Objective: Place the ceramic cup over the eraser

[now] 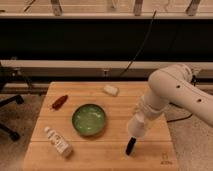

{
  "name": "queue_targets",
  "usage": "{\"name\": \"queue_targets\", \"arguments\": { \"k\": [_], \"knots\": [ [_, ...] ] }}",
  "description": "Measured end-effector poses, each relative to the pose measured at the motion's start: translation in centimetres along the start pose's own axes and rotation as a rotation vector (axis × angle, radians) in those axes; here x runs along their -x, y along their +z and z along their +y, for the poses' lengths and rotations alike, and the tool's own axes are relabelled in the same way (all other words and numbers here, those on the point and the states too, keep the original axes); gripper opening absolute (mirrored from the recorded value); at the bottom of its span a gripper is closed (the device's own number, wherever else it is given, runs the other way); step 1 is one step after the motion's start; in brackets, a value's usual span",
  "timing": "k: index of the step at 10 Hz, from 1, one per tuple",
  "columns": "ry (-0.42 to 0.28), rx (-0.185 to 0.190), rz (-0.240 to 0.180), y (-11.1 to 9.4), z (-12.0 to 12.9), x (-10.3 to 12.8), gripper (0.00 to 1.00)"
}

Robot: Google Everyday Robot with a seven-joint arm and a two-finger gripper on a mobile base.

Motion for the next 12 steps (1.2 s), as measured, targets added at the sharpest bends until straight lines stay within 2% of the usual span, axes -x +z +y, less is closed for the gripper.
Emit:
{"name": "queue_targets", "arguments": {
  "k": [3,5,9,12],
  "knots": [
    [-0.01,-0.001,-0.003,0.0,0.0,0.2,0.09],
    [-0.047,0.001,-0.012,-0.5,0.9,2.0,0.09],
    [-0.077,-0.013,-0.023,-0.7,2.3,4.1,0.09],
    [-0.087,-0.022,0.001,0.2,2.9,4.7,0.09]
  ]
}}
